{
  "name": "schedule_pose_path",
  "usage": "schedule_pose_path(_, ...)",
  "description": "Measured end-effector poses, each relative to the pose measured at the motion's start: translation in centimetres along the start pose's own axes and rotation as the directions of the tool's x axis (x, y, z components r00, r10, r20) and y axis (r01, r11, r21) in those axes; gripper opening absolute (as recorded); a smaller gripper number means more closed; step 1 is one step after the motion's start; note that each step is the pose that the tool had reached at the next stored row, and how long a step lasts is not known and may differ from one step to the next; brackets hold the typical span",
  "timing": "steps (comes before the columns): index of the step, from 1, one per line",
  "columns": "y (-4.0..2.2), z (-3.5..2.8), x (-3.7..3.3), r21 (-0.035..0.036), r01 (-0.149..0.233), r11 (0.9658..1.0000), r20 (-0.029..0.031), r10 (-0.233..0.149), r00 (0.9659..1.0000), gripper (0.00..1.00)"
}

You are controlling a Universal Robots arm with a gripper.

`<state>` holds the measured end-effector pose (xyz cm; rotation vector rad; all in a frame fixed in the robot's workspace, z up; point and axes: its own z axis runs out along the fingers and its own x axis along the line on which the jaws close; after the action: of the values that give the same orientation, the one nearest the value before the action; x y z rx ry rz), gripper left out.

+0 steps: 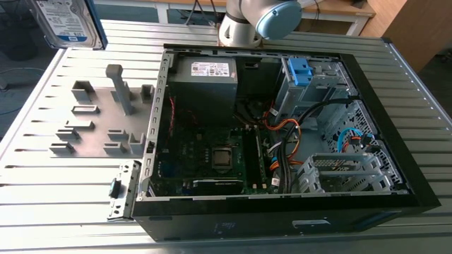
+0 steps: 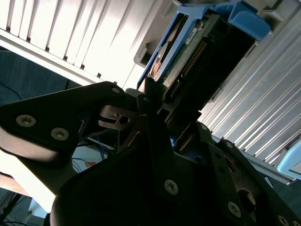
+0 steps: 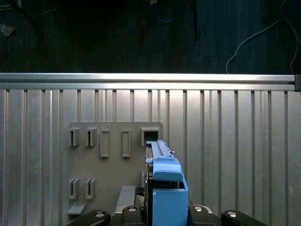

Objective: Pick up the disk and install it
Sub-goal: 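Pick up the disk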

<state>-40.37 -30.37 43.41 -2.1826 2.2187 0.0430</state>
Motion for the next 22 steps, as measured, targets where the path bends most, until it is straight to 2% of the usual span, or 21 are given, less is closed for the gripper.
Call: schedule_pose_path(22,0.0,-0.87,-0.03,0.0,0.0,1.0,0.0,0.0,1.0,0.36)
